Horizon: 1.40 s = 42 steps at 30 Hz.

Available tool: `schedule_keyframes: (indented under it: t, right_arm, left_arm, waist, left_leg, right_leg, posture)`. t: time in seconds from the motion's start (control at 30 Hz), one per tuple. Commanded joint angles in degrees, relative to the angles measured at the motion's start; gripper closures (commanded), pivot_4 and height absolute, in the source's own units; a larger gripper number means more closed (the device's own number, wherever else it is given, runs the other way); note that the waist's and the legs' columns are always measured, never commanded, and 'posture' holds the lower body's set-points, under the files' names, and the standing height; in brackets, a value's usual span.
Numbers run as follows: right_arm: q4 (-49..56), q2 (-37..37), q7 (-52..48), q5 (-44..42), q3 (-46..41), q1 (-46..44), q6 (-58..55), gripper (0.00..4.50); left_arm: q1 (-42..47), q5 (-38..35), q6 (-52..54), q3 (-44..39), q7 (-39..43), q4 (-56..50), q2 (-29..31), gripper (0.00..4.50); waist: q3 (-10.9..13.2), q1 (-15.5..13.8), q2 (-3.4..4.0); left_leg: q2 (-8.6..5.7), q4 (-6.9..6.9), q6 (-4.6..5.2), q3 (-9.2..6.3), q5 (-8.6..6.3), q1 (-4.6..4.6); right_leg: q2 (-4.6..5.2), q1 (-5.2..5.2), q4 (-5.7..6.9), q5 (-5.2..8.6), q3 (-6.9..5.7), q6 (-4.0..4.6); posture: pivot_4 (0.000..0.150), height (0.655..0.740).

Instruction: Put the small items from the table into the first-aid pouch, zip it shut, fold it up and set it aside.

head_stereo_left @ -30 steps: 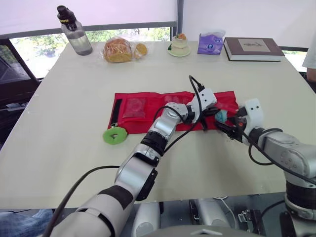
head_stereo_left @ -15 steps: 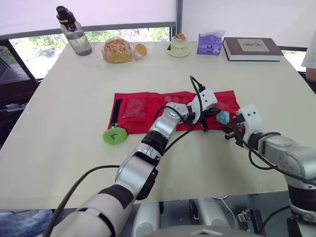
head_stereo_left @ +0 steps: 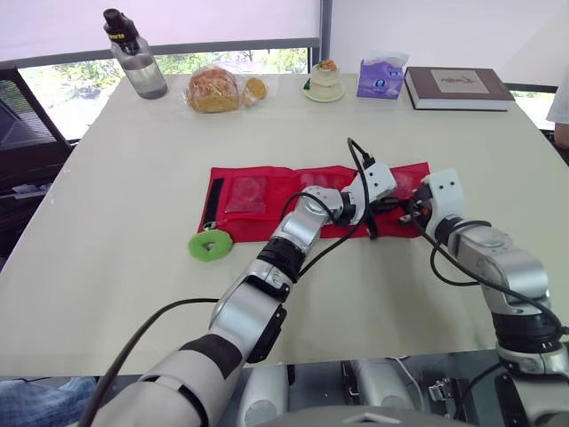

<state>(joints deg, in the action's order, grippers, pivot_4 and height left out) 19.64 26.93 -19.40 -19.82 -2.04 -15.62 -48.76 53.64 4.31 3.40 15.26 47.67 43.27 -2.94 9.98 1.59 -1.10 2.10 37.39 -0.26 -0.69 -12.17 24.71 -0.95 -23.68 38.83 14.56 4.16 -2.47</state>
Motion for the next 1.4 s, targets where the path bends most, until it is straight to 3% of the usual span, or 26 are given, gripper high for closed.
schedule_keyframes:
  t: [0.03,0.2,0.23,0.27,0.33,0.5,0.53,0.57,0.77,0.97,1.1,1.2,1.3,1.4]
  right_arm:
    - [7.2,2.4,-4.5,-3.0,-3.6,3.3,2.3,4.42]
    - [10.9,6.4,-7.5,-5.4,-12.3,11.9,3.3,4.42]
    - [10.9,7.0,-7.9,-5.7,-13.8,12.9,3.4,4.47]
    - [10.7,7.5,-8.2,-5.6,-14.9,13.6,3.8,4.22]
    - [10.9,6.9,-7.3,-6.5,-16.1,13.5,3.3,3.59]
    - [10.3,3.7,-3.6,-7.0,-14.9,12.4,0.5,0.80]
    - [9.5,3.3,-3.5,-7.0,-14.4,12.4,0.2,0.48]
    - [8.6,2.9,-3.3,-6.9,-14.0,12.2,0.3,0.03]
    - [4.2,1.4,-1.6,-5.8,-13.0,10.7,1.3,0.03]
    - [1.4,-4.4,-0.1,-12.5,-17.1,9.4,-2.5,0.03]
    - [-0.8,-6.9,0.5,-16.0,-20.2,8.6,-3.5,1.30]
    - [-1.1,-6.1,0.6,-15.1,-19.5,9.1,-2.8,2.69]
    - [-1.4,-5.1,0.3,-14.5,-19.4,9.6,-2.1,4.36]
    - [-2.3,-3.6,0.0,-12.9,-19.6,10.7,-0.5,4.44]
  left_arm:
    - [0.5,-0.9,-0.7,-0.1,-0.6,-2.2,-1.0,4.50]
    - [0.4,-3.1,-0.1,-1.8,-0.8,-3.6,-2.0,4.50]
    - [0.2,-3.8,0.5,-2.2,-0.4,-4.1,-2.0,4.20]
    - [0.0,-4.7,2.2,-2.4,0.8,-5.0,-1.9,3.88]
    - [-0.8,-5.9,3.6,-1.7,4.3,-7.7,-0.8,3.14]
    - [-2.5,-11.1,7.0,-2.7,12.3,-17.5,3.5,0.36]
    - [-2.6,-12.3,8.1,-3.2,13.9,-19.8,5.2,0.06]
    - [-2.8,-13.3,9.2,-3.6,15.2,-21.7,7.0,0.00]
    - [-5.0,-16.7,14.3,-4.8,22.2,-31.1,18.9,0.00]
    - [-9.2,-23.2,22.0,-8.9,28.9,-41.8,33.1,0.00]
    - [-11.0,-25.1,22.6,-11.5,28.6,-43.4,37.5,0.00]
    - [-12.4,-27.1,23.3,-12.8,28.5,-45.0,39.3,0.00]
    - [-13.9,-28.6,24.5,-13.7,27.9,-47.1,40.7,0.00]
    - [-15.3,-28.2,24.5,-13.6,26.9,-48.6,41.7,0.00]
  waist:
    - [0.0,0.3,0.01]
    - [0.0,0.2,0.00]
    - [0.0,0.3,0.00]
    - [0.0,0.3,0.00]
    - [0.0,0.7,0.00]
    - [0.0,0.9,0.03]
    - [0.0,0.9,0.03]
    - [0.0,0.9,0.03]
    - [0.0,0.7,0.05]
    - [0.0,0.7,0.06]
    - [0.0,0.4,0.07]
    - [0.0,0.5,0.07]
    - [0.0,0.6,0.07]
    - [0.0,0.6,0.08]
  left_leg:
    - [0.01,0.00,0.00,0.01,0.00,-0.01]
    - [0.00,0.05,0.00,0.04,0.00,-0.06]
    - [0.00,0.05,0.00,0.04,0.00,-0.07]
    - [0.00,0.05,0.00,0.05,0.00,-0.07]
    - [0.00,0.05,0.00,0.06,0.00,-0.09]
    - [0.11,-0.01,0.00,0.04,0.00,-0.22]
    - [0.11,-0.01,0.00,0.04,0.01,-0.22]
    - [0.11,0.00,0.00,0.05,0.01,-0.21]
    - [0.07,0.03,0.00,0.13,0.01,-0.18]
    - [0.13,-0.06,-0.01,0.08,0.01,-0.20]
    - [0.07,0.04,0.00,0.12,0.01,-0.12]
    - [0.04,0.06,0.01,0.16,0.01,-0.13]
    - [0.10,0.03,0.00,0.09,0.01,-0.14]
    - [0.12,0.01,0.00,0.07,0.00,-0.16]
  right_leg:
    - [-0.01,0.00,0.00,0.00,0.01,-0.01]
    - [-0.01,0.03,0.03,0.02,0.05,-0.05]
    - [-0.01,0.03,0.03,0.02,0.06,-0.05]
    - [-0.01,0.03,0.04,0.02,0.06,-0.05]
    - [-0.02,0.03,0.05,0.02,0.08,-0.06]
    - [-0.17,0.03,0.14,0.02,0.13,-0.04]
    - [-0.16,0.02,0.14,0.02,0.13,-0.04]
    - [-0.16,0.02,0.13,0.02,0.13,-0.04]
    - [-0.08,0.03,0.08,0.02,0.18,-0.04]
    - [-0.11,-0.01,0.09,0.03,0.13,0.00]
    - [0.03,0.02,0.06,0.02,0.10,-0.01]
    - [0.06,0.03,0.05,0.02,0.13,-0.02]
    - [-0.03,0.02,0.07,0.03,0.09,-0.01]
    - [-0.06,0.01,0.08,0.03,0.07,-0.01]
  posture:
    - [0.150,0.7400]
    - [0.150,0.7400]
    - [0.150,0.7400]
    - [0.150,0.7400]
    - [0.150,0.7400]
    - [0.150,0.7400]
    - [0.150,0.7400]
    - [0.150,0.7400]
    - [0.150,0.7400]
    - [0.150,0.7400]
    - [0.150,0.7400]
    - [0.150,0.7400]
    - [0.150,0.7400]
    - [0.150,0.7400]
